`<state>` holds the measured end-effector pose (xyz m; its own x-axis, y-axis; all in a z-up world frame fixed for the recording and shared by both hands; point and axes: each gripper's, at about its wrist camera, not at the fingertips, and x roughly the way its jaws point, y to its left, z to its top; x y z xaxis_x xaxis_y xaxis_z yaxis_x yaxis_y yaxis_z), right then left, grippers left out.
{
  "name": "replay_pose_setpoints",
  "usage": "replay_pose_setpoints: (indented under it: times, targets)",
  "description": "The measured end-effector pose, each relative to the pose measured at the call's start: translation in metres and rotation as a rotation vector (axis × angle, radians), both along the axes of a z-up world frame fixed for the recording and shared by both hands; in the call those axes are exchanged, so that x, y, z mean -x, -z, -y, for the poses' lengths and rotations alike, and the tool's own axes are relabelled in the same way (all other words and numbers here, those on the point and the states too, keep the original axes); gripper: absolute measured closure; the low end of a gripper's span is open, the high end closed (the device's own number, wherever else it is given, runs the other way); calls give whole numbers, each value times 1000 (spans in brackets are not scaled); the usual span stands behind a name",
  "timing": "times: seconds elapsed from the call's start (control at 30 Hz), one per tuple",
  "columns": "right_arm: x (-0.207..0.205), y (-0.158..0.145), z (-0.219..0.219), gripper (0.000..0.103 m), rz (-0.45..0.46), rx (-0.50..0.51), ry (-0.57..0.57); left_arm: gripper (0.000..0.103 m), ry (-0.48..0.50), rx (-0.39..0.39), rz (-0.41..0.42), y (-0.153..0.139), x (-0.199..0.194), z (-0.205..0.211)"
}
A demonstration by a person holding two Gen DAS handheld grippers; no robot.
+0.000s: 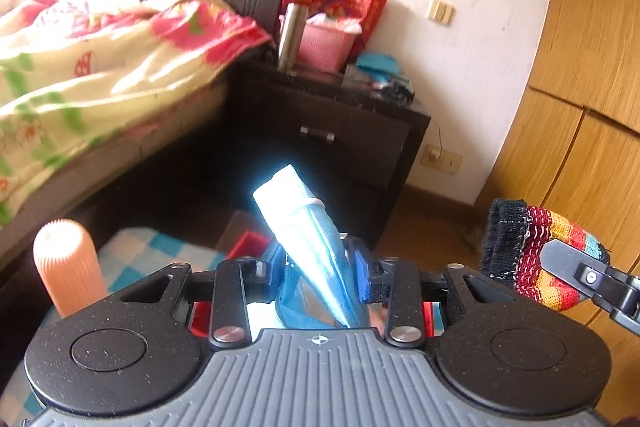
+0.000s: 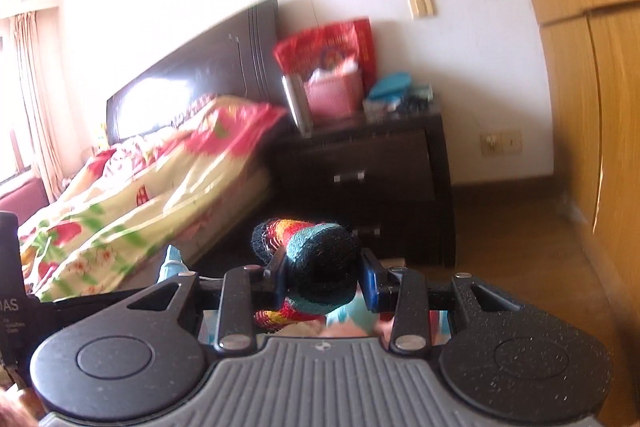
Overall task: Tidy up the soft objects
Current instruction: 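Lift the mask with the left tool while the right tool lifts the sock toward the red box, then open the left tool to drop the mask into the box while the right tool releases the sock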
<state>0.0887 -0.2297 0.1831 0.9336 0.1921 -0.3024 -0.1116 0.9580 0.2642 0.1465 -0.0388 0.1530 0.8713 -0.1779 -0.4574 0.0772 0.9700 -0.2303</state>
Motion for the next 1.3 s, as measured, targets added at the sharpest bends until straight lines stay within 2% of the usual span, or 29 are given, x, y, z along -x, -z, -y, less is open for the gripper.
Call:
replay_pose_setpoints:
  times: [0.2, 0.43, 0.77, 1.03, 1.3]
  targets:
    - [7, -9, -10, 89, 95, 62, 34, 67, -22, -22, 33, -4, -4, 5]
    - [8, -15, -11, 89, 139, 58, 49, 67, -42, -54, 98, -15, 3, 10]
    - [12, -20, -18, 89, 199, 118, 83, 64, -46, -125, 171, -21, 7, 26]
    - [-12, -6, -14, 89, 129, 137, 103, 64, -31, -142, 146, -11, -11, 27]
    - [-52, 25, -6, 89, -25, 111, 108, 64, 31, -84, 44, 14, -41, 22]
